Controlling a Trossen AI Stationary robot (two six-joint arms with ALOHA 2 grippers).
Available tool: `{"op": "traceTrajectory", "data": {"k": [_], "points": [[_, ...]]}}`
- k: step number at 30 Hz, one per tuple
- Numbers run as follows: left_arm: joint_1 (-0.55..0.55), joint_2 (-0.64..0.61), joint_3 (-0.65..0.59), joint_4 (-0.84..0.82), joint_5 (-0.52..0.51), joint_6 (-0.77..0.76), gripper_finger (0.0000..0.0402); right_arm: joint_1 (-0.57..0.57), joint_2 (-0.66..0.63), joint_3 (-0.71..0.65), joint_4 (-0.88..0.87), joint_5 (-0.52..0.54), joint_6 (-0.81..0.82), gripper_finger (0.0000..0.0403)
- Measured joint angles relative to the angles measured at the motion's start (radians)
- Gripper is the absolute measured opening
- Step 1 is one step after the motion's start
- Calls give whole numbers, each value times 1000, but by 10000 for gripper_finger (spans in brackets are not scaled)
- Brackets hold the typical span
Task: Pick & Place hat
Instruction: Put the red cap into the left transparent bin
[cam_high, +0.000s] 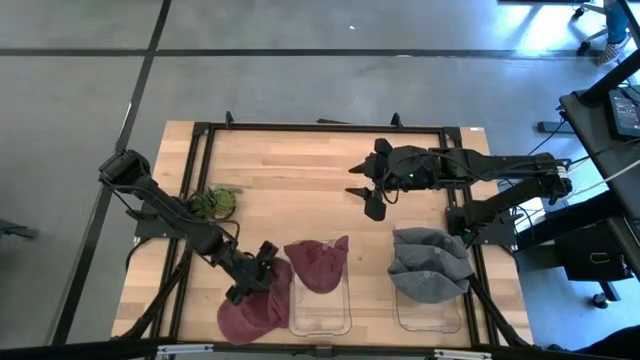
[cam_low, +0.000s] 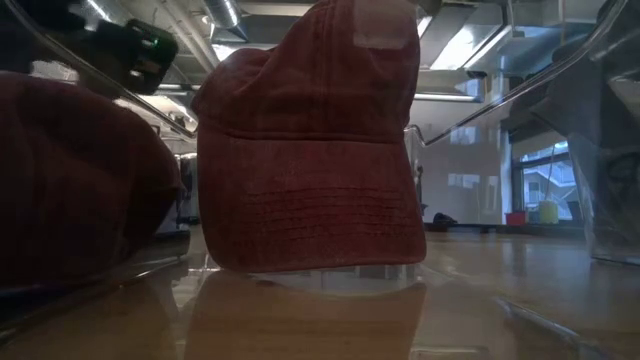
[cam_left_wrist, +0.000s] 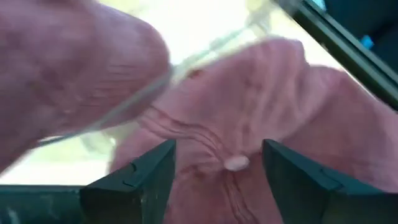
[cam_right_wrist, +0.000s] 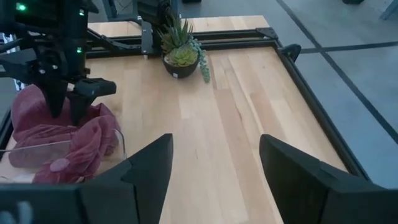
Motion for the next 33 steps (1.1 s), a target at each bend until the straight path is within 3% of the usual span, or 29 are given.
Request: {"op": "traceTrajectory", "data": {"k": [5,10,22,27,33], "points": [[-49,53,0,-1,-48,54,226,0,0,0,0,1,41,240],[-83,118,0,3,-164,82,226,0,0,0,0,1,77,240],[-89,226,0,113,-183,144,212,0,0,0,0,2,77,240],[-89,242,0,101,-183,143,165,0,0,0,0,2,76,240],[-89,236,19,100,-179,144,58,0,0,0,0,2,72,240]]}}
